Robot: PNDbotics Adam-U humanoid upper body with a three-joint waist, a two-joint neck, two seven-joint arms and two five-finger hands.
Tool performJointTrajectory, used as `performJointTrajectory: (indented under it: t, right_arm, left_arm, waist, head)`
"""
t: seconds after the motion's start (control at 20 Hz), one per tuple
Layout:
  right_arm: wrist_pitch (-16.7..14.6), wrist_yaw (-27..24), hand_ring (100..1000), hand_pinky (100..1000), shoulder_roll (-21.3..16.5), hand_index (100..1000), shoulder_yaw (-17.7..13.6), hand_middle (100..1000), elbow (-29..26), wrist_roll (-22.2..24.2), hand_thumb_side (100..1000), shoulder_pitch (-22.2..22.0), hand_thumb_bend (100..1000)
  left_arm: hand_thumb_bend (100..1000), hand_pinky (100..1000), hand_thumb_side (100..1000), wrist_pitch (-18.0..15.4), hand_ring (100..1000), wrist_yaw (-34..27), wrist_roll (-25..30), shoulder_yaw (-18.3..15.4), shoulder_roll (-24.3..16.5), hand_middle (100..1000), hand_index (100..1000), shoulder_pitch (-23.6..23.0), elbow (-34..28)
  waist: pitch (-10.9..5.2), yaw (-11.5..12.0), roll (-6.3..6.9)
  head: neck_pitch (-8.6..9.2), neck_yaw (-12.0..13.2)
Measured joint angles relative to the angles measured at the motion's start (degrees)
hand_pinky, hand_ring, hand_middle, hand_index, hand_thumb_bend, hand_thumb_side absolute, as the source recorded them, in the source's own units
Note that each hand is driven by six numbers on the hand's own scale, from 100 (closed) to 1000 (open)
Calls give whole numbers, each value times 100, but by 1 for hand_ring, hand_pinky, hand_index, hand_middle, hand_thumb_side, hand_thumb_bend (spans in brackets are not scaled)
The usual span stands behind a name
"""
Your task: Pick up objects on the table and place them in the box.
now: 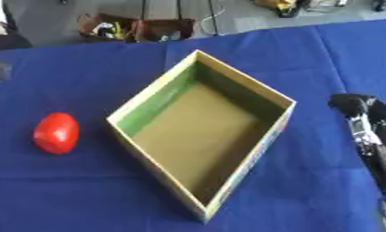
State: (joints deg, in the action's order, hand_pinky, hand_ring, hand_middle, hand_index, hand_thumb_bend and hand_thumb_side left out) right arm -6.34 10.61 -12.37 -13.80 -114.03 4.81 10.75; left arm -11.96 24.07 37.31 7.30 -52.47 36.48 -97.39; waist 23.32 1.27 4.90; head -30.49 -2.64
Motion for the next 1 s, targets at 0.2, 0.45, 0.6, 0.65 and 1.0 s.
performJointTrajectory:
  t: [0.2, 0.45, 0.6, 0.65, 1.0]
  right_arm:
    - [-8, 39, 821, 848, 0, 721, 7, 624, 0, 15, 817, -14, 100]
    - [-7, 66, 821, 848, 0, 720, 9, 623, 0, 37, 814, -16, 100]
    - [-7, 84, 822, 848, 0, 719, 10, 622, 0, 38, 817, -16, 100]
    - [-6, 89, 822, 848, 0, 719, 10, 622, 0, 38, 819, -16, 100]
    - [4, 110, 822, 848, 0, 717, 30, 620, 0, 51, 822, -15, 100]
  left_arm:
    - [536, 806, 976, -128, 907, 184, 255, 142, 63, 1000, 1000, 226, 295]
    - [534, 751, 967, -273, 873, 405, 505, 336, 273, 994, 1000, 559, 747]
    - [555, 739, 967, -392, 866, 503, 610, 443, 414, 984, 1000, 727, 1017]
    - [568, 755, 968, -443, 880, 535, 644, 480, 448, 992, 1000, 760, 1091]
    - [647, 784, 999, -611, 909, 819, 806, 715, 619, 1000, 1000, 1031, 1531]
  waist:
    - [2, -23, 1]
    - [21, -65, 13]
    - [51, -115, 17]
    - [54, -123, 18]
    - [102, -164, 37]
  head:
    - [34, 9]
    - [44, 53]
    - [62, 87]
    - [69, 97]
    - [95, 137]
